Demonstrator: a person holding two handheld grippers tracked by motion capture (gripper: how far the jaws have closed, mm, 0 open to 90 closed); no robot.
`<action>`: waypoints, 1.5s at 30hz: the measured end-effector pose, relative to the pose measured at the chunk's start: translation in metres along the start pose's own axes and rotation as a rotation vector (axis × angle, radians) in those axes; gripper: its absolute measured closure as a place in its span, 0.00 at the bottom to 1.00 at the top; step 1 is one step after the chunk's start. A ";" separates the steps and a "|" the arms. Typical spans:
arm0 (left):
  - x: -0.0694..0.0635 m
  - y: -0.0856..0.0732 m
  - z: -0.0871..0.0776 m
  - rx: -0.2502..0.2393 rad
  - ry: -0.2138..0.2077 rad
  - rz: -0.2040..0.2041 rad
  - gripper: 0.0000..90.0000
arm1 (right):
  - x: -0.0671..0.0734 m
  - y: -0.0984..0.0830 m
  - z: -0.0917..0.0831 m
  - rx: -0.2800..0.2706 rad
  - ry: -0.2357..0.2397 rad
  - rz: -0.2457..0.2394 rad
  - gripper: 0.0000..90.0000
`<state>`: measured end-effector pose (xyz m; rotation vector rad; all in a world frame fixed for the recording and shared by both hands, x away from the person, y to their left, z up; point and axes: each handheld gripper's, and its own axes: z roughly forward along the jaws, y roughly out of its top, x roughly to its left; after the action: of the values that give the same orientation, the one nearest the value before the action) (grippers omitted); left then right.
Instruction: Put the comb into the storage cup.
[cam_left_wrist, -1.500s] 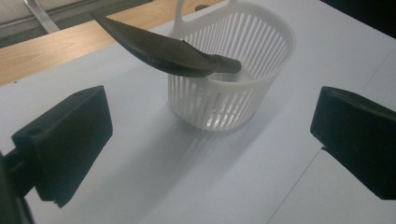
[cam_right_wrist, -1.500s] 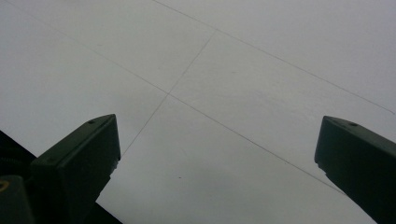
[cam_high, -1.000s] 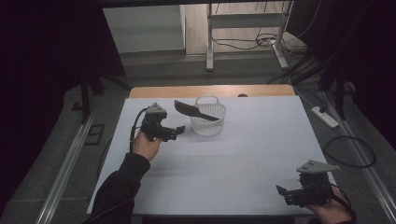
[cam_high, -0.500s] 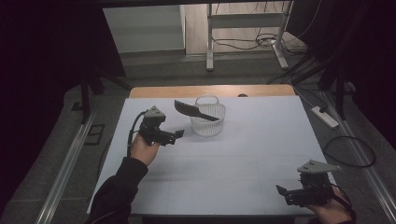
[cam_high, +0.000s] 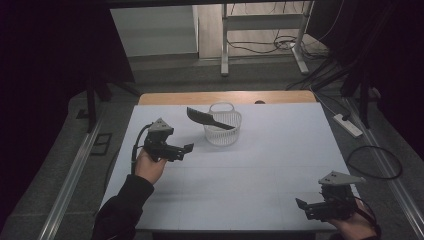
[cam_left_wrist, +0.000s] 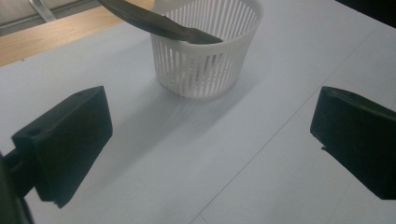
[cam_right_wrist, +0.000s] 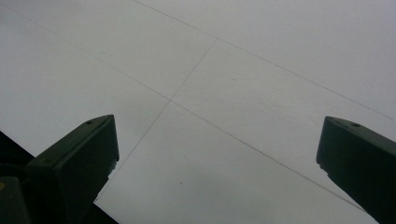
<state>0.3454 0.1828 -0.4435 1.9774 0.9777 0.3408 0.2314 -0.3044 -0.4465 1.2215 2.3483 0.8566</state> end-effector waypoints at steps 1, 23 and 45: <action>-0.002 -0.001 -0.003 -0.003 0.001 0.001 0.00 | 0.000 0.000 0.000 0.000 0.000 0.000 0.00; -0.019 -0.016 -0.023 0.007 0.010 0.033 0.00 | 0.000 0.000 0.000 0.002 -0.002 -0.003 0.00; -0.025 -0.037 -0.052 0.003 0.031 0.006 0.00 | 0.001 0.000 0.000 0.002 -0.003 -0.004 0.00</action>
<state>0.2809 0.2057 -0.4400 1.9833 0.9931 0.3748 0.2313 -0.3035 -0.4465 1.2178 2.3492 0.8511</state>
